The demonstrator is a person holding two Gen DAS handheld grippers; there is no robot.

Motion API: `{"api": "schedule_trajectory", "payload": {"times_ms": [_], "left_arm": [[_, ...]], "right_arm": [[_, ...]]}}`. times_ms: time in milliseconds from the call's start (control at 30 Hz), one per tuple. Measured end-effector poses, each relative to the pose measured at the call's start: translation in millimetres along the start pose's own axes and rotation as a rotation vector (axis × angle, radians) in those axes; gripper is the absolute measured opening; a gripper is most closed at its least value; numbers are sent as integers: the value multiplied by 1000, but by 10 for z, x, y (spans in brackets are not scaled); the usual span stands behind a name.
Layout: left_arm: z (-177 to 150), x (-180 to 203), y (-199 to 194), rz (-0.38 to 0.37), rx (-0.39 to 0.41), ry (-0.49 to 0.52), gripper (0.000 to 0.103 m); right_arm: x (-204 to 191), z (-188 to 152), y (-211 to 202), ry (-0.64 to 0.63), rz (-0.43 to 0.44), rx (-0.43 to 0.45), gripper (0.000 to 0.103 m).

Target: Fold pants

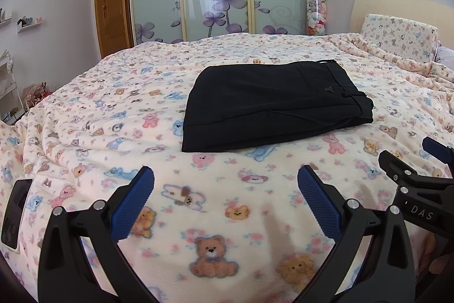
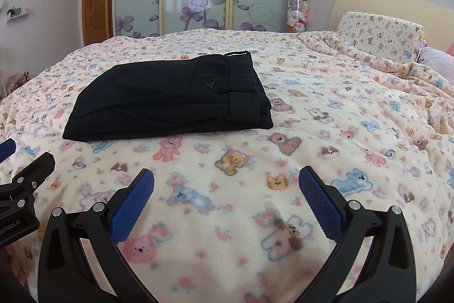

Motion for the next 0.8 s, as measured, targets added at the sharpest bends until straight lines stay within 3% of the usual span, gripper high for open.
{"api": "schedule_trajectory", "payload": {"times_ms": [800], "left_arm": [[19,-47,8,4,3,-7,101]], "right_arm": [[18,6,8,-1,2,-3,102]]}}
Point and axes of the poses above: each gripper's, at about its wrist camera, not at the fingertips, and y roughly the way its jaws point, x to its right, z to its top, the point moved 6 cm from there along y, roughly the way its jaws point, and after that the axes turned 2 degrees about x, right-handed, at the moved point
